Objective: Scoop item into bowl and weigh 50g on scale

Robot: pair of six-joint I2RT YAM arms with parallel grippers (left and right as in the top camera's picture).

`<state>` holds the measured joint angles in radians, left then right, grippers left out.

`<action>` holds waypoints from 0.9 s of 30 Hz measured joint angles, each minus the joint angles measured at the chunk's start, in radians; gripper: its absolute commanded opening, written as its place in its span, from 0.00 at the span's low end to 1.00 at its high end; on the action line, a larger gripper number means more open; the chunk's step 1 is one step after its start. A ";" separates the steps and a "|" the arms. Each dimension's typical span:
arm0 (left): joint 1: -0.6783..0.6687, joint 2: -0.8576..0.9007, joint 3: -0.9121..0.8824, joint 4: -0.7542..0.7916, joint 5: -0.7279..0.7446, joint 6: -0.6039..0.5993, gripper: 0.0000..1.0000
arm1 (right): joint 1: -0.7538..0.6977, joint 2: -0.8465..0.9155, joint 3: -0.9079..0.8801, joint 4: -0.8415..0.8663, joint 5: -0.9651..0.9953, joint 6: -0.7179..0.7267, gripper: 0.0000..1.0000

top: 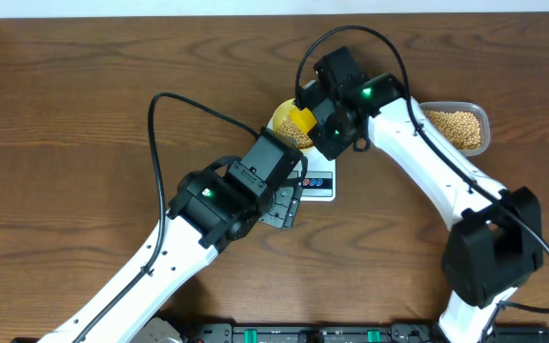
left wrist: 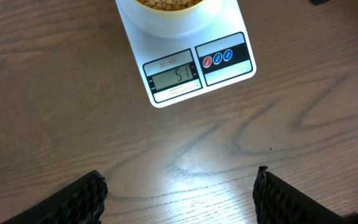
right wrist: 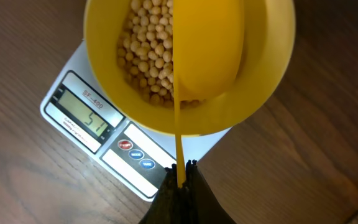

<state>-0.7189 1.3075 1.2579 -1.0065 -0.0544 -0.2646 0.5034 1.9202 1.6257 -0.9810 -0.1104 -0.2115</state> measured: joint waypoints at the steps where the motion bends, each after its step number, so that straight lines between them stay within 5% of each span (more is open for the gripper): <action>1: 0.000 0.000 0.000 0.000 0.000 0.000 0.78 | 0.000 0.003 0.000 0.000 0.000 0.000 0.01; 27: 0.000 0.000 0.000 0.000 0.000 0.000 0.78 | 0.034 0.004 -0.002 -0.002 0.002 0.024 0.01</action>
<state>-0.7189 1.3075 1.2579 -1.0065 -0.0544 -0.2646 0.5373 1.9244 1.6241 -0.9829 -0.1089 -0.1871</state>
